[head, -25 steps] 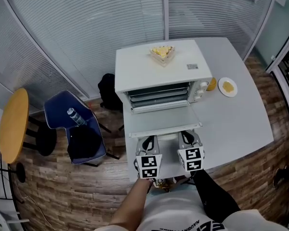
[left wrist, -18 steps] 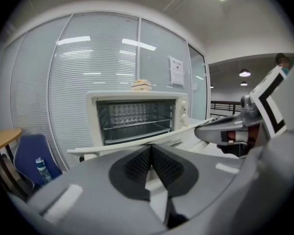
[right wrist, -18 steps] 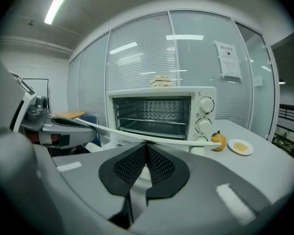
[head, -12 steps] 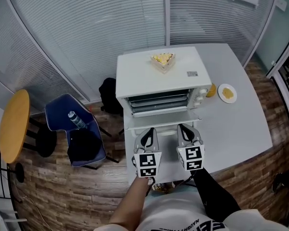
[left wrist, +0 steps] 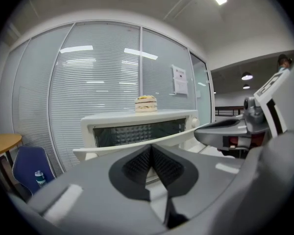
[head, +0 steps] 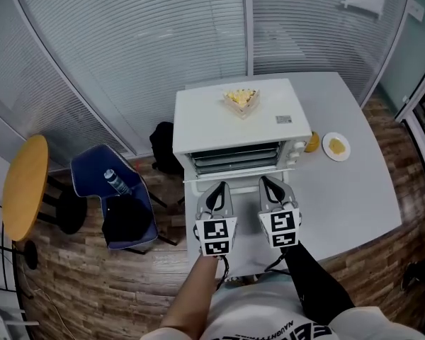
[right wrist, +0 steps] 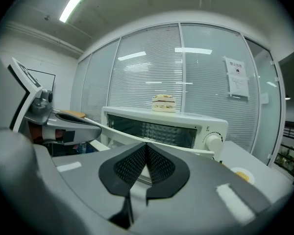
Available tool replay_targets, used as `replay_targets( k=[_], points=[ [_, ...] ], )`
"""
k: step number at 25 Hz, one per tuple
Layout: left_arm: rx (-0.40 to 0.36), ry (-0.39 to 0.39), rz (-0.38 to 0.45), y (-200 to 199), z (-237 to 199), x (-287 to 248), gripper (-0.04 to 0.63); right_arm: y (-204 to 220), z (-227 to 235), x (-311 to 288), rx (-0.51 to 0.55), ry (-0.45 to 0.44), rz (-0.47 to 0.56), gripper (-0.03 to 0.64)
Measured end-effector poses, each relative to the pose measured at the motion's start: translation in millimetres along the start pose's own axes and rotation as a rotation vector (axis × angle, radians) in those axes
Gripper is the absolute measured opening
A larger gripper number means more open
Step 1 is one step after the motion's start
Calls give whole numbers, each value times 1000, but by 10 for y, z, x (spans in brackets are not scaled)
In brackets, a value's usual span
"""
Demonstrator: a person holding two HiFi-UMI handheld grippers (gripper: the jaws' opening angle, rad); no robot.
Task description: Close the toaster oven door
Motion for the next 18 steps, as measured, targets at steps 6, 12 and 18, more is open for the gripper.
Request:
replay_targets(
  k=[6,12,18],
  points=[
    [33,-21,28,-152,-103,-160,55,-137,99,-166,-26,1,6,2],
    [32,-47,31,-249,-219,-350,55,-265,190,-329,-63,-17,37,2],
    [33,-48,35,-421,-311,-592,55,-394,300,-576,-60,-6,49,2]
  ],
)
Point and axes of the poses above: the fingertips, and each gripper's own axes: x backward along the fingers, z to its right, y out of its underside, the point moved 1 cm from there along x, backward along the fingers, and after that the axes turned 3 degrees about z, right-handed, at the moved point
